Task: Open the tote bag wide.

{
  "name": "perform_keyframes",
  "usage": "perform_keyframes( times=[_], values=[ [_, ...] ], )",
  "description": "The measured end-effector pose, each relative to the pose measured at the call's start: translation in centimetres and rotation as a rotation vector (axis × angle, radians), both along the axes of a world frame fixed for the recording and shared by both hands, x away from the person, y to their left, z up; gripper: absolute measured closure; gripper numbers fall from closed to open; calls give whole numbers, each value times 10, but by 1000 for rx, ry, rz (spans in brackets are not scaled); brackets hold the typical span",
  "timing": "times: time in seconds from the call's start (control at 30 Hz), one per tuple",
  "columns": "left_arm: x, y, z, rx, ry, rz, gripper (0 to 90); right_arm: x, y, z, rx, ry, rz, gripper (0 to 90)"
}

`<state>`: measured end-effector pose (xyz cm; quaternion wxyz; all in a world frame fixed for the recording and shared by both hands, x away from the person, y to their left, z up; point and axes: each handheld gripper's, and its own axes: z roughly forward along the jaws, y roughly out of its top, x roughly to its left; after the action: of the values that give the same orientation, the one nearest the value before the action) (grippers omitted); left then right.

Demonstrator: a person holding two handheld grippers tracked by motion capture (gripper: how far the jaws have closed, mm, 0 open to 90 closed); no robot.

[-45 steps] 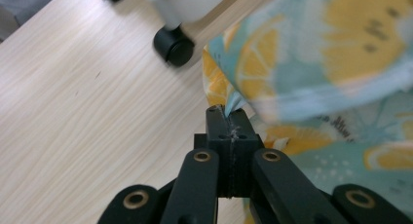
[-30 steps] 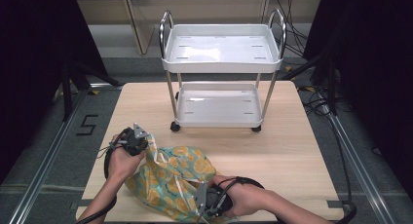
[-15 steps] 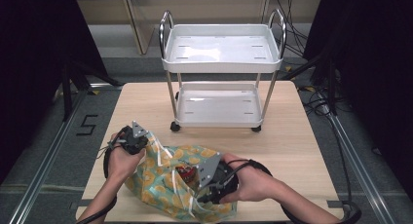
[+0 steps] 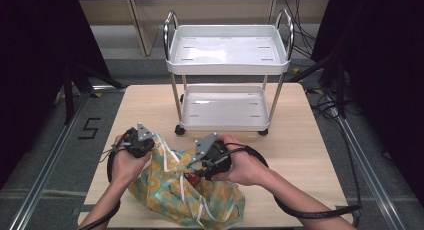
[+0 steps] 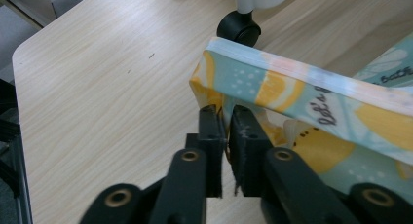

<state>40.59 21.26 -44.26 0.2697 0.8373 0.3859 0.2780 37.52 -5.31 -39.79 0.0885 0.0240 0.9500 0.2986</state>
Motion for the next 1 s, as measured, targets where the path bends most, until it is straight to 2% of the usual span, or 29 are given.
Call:
perform_keyframes(
  times=[0.03,0.07,0.1,0.17,0.2,0.27,0.33,0.37,0.43,0.47,0.5,0.53,0.57,0.6,0.63,0.67,0.7,0.73,0.83,0.9,0.93,1.0],
  values=[
    [-1,0,1,-10,-5,2,782,2,2,-2,-7,11,-6,528],
    [0,1,4,11,-10,-25,710,6,4,-6,-2,34,-15,588],
    [-4,0,5,-23,4,0,634,9,5,-8,0,44,-26,698],
    [-9,1,12,-34,2,-16,501,13,6,-11,5,76,-52,821],
    [-13,2,15,-44,9,-19,450,15,6,-12,16,95,-85,880],
    [-24,6,26,-74,4,-27,408,17,6,-11,14,95,-98,896],
    [-39,9,38,-104,-10,-13,385,17,5,-10,33,89,-126,896],
    [-48,7,46,-121,-31,-18,385,17,4,-10,42,86,-139,897],
    [-60,3,56,-119,-41,-54,385,18,3,-9,48,88,-158,897],
    [-64,-1,59,-132,-50,-64,386,17,3,-9,57,94,-180,897],
    [-73,-9,62,-143,-44,-102,392,18,2,-8,57,90,-185,898],
    [-76,-16,63,-127,-23,-156,404,18,2,-8,66,96,-196,898],
    [-78,-23,63,-129,4,-198,410,18,1,-8,71,102,-202,898],
    [-77,-30,61,-146,5,-219,416,18,1,-8,75,98,-216,898],
    [-76,-37,58,-169,30,-218,427,18,1,-8,79,110,-226,898],
    [-75,-43,55,-178,68,-216,426,19,1,-8,79,92,-227,898],
    [-74,-49,50,-180,94,-208,424,17,1,-9,87,106,-250,898],
    [-74,-56,46,-183,112,-193,417,18,0,-8,86,102,-254,898],
    [-71,-68,37,-172,123,-186,408,18,-1,-10,85,92,-272,898],
    [-70,-73,34,-159,128,-173,396,16,-1,-11,74,106,-285,898],
    [-72,-76,33,-184,147,-144,388,18,-2,-11,74,90,-273,898],
    [-73,-80,33,-171,133,-136,375,17,-1,-10,82,87,-281,898]
  ],
)
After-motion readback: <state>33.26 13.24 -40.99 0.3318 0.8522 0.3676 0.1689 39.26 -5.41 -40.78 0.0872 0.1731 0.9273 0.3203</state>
